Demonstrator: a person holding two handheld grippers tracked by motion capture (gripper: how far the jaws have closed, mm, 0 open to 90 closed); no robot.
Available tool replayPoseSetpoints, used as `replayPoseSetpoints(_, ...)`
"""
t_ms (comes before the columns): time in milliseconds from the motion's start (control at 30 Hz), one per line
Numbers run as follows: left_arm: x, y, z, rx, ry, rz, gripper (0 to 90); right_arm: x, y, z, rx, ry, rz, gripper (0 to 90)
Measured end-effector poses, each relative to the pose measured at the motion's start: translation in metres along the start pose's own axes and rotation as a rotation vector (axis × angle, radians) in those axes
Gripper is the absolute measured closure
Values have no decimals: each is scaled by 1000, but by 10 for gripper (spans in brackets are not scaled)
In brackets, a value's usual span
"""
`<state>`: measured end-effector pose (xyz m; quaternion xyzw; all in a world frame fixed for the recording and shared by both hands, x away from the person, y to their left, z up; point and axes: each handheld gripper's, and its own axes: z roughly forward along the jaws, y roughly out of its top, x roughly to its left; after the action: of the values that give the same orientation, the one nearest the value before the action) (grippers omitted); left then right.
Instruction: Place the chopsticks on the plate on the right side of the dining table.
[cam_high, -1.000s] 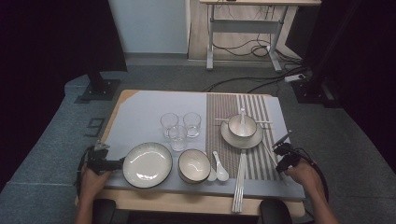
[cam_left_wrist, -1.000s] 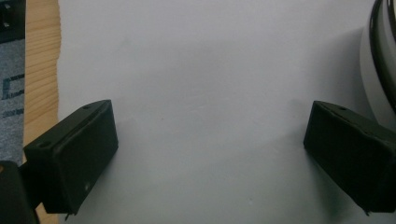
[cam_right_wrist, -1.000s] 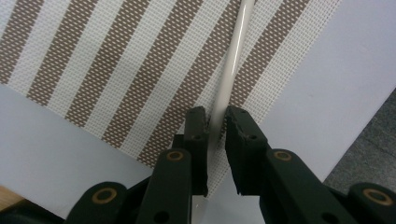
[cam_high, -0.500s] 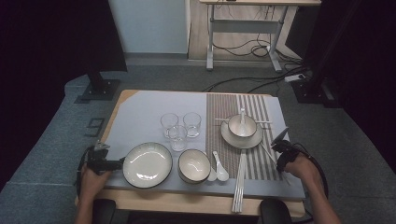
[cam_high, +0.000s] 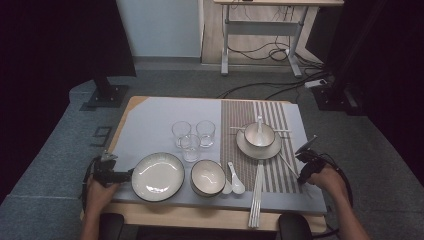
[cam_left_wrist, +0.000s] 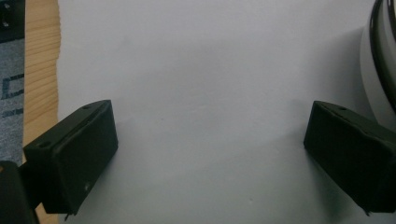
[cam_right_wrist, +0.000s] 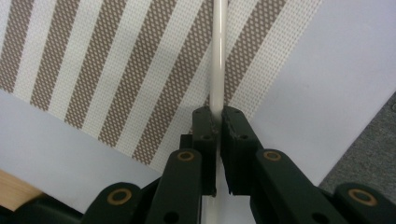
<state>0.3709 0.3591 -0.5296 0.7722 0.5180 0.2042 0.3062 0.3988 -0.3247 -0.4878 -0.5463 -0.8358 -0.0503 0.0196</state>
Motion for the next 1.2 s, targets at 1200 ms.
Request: replayPoseSetpoints(1200,0,0,0,0,0,0,25,-21,-57,-39,-72,-33,36,843)
